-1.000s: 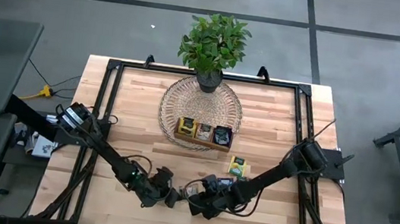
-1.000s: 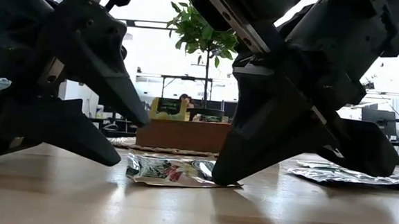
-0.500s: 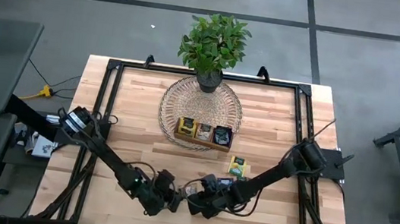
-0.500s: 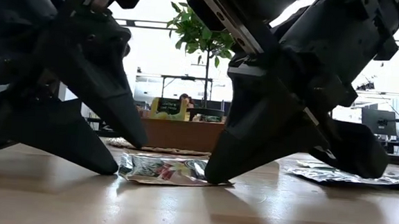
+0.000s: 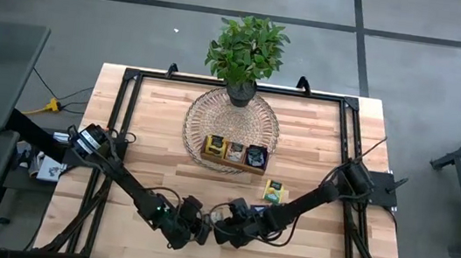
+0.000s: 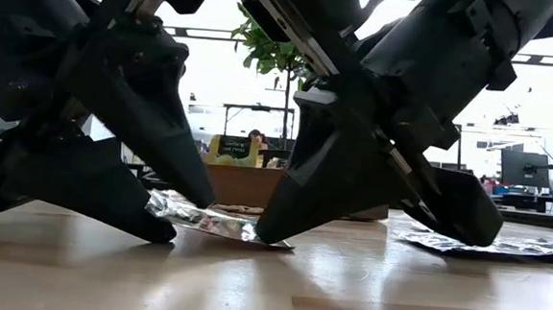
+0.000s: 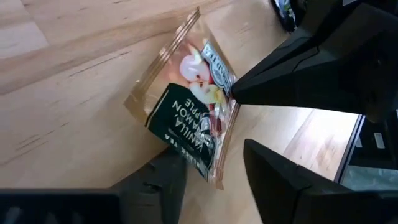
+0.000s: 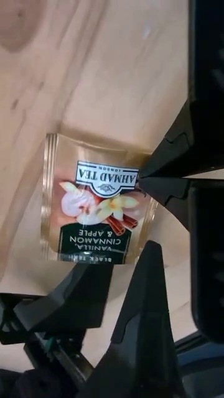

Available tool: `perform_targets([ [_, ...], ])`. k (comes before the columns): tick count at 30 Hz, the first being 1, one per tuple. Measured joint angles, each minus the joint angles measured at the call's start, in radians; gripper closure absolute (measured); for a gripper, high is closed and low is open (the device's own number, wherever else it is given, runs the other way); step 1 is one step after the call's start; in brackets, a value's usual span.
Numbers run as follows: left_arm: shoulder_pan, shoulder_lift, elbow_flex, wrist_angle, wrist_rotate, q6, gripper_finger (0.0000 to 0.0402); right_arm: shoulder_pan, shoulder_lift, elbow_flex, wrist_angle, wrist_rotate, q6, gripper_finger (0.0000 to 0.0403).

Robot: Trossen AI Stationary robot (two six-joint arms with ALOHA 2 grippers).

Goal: Pick & Place Tea
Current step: Put the brown tea bag into the middle section of the wooden organizer

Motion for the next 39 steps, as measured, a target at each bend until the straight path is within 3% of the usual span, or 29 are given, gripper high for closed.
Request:
perform_targets([
  [8, 0.003, 0.0, 0.001, -0.012, 0.067, 0.095, 0.0389, 0.0, 0.0, 0.0, 0.005, 0.003, -0.005, 0.0403],
  [14, 0.002, 0.001, 0.002, -0.006, 0.075, 0.144, 0.0399, 0.0, 0.0, 0.001, 0.018, -0.014, -0.037, 0.0403],
  [23, 0.002, -0.023, 0.001, -0.004, 0.099, 0.37, 0.0401, 0.001, -0.023, 0.002, 0.125, -0.147, -0.25, 0.0403],
  [33, 0.001, -0.073, -0.001, -0.039, 0.144, 0.66, 0.0401, -0.001, -0.15, 0.004, 0.084, -0.109, -0.605, 0.0402],
  [39, 0.0, -0.075, -0.001, -0.034, 0.175, 0.712, 0.0401, -0.015, -0.151, 0.003, 0.063, -0.127, -0.738, 0.0396],
])
